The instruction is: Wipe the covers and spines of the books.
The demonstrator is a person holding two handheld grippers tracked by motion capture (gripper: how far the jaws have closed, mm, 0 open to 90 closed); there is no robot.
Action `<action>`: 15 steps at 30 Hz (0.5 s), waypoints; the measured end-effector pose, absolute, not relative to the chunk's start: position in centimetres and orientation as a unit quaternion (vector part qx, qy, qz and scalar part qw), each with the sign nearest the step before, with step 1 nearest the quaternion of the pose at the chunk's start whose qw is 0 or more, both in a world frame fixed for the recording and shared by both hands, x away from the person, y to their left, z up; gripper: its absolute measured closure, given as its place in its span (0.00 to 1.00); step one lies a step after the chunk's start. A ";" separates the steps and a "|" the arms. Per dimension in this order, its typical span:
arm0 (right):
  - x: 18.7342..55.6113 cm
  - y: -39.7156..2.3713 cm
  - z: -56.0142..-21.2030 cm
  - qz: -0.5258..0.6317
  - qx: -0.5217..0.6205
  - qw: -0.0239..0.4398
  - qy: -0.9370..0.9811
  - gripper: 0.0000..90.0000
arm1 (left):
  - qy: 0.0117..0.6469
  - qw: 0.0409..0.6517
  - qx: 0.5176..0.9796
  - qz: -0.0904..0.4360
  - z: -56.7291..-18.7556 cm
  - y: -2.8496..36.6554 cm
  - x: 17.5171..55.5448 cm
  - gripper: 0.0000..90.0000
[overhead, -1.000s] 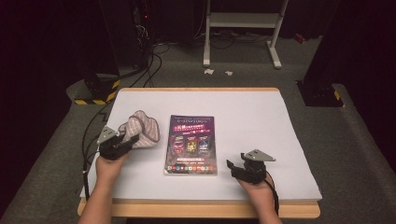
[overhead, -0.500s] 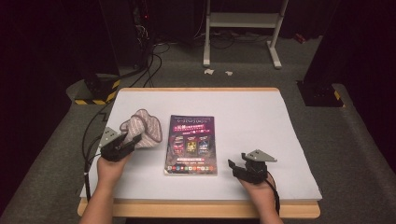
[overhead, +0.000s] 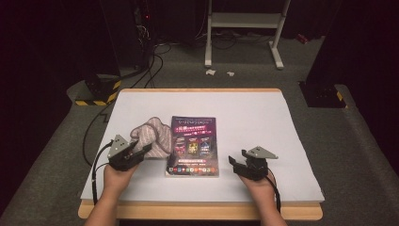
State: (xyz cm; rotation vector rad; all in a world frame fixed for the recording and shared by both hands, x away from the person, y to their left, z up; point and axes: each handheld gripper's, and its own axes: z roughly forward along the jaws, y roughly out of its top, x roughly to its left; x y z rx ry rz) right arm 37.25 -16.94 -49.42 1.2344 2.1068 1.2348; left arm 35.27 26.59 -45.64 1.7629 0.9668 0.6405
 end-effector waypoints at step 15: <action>38.1 -16.5 -49.3 0.453 0.438 0.202 0.750 0.42 | 0.364 0.471 0.769 0.233 -46.9 23.7 34.5 0.69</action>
